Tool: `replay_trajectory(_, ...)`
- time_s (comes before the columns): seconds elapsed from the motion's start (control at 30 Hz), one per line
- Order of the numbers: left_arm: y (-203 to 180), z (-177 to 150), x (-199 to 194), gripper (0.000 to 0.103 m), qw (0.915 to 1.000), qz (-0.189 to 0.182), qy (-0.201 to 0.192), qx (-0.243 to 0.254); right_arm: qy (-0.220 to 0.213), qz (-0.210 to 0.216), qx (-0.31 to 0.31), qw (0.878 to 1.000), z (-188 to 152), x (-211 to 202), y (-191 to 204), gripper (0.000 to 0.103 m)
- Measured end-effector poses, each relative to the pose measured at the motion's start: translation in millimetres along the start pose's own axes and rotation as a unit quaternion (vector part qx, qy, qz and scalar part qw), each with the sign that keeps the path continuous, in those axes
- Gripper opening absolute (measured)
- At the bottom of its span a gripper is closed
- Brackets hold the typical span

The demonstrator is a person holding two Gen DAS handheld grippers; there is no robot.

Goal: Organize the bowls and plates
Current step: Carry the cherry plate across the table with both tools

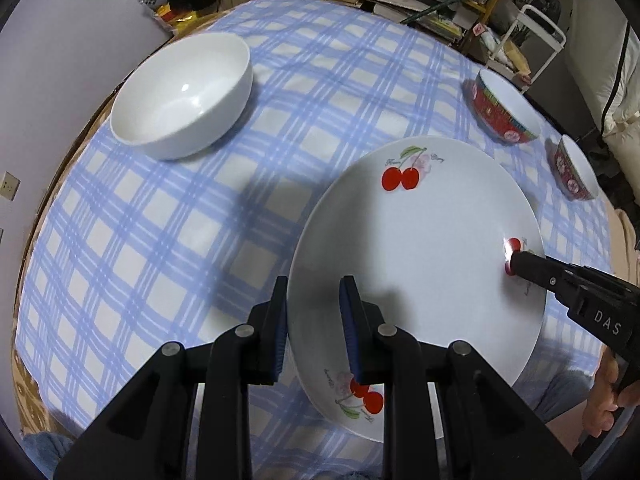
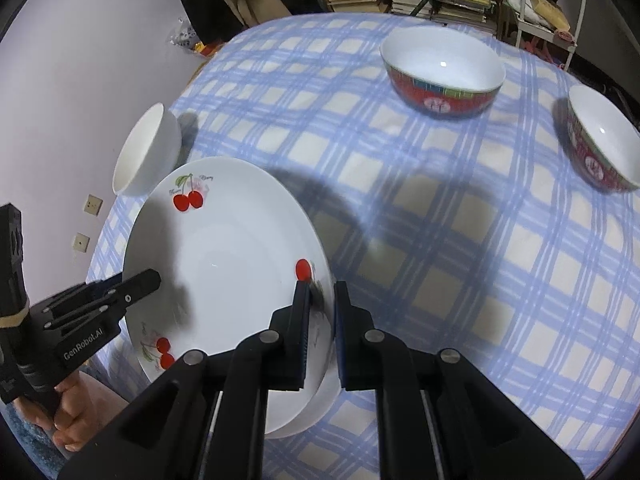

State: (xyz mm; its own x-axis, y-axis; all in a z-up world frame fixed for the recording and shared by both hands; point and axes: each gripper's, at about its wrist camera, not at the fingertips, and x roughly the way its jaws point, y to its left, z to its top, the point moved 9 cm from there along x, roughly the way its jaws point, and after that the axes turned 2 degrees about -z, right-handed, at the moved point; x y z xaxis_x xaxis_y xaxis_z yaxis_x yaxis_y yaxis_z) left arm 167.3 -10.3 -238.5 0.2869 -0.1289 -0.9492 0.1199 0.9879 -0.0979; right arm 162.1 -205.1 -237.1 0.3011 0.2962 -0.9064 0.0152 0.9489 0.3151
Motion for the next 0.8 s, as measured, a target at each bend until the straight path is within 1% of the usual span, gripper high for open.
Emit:
replay_trajectory(0.1, 3, -8, 6, 0.023, 0.9999, -0.001, 0.008, -0.009, 0.004, -0.006, -0.005, 1.0, -8, 6, 1, 0.014)
replay_trajectory(0.23, 5, -15, 12, 0.023, 0.9999, 0.006, 0.012, -0.007, 0.003, -0.01, -0.006, 1.0, -17, 14, 0, 0.014)
replay_trajectory(0.3, 5, -16, 13, 0.023, 0.9998, 0.002, 0.014, -0.013, -0.004, -0.016, -0.009, 1.0, -20, 14, 1, 0.014)
replay_trajectory(0.33, 6, -18, 15, 0.023, 0.9997, -0.001, 0.017, -0.02, -0.015, -0.025, -0.019, 0.999, -23, 13, 3, 0.014)
replay_trajectory(0.43, 9, -22, 22, 0.026, 0.9993, 0.002, 0.019, -0.032, -0.025, -0.036, -0.024, 0.999, -28, 12, 4, 0.014)
replay_trajectory(0.5, 8, -22, 22, 0.026, 0.9994, 0.006, 0.013, -0.032, -0.03, -0.042, -0.03, 0.998, -27, 12, 5, 0.014)
replay_trajectory(0.57, 7, -21, 23, 0.026, 0.9992, -0.002, 0.015, -0.036, -0.037, -0.048, -0.035, 0.998, -25, 10, 5, 0.014)
replay_trajectory(0.63, 8, -21, 24, 0.026, 0.9991, -0.007, 0.015, -0.039, -0.04, -0.043, -0.03, 0.998, -25, 9, 3, 0.014)
replay_trajectory(0.8, 9, -22, 22, 0.026, 0.9994, 0.002, 0.01, -0.031, -0.051, -0.054, -0.039, 0.996, -27, 8, 5, 0.014)
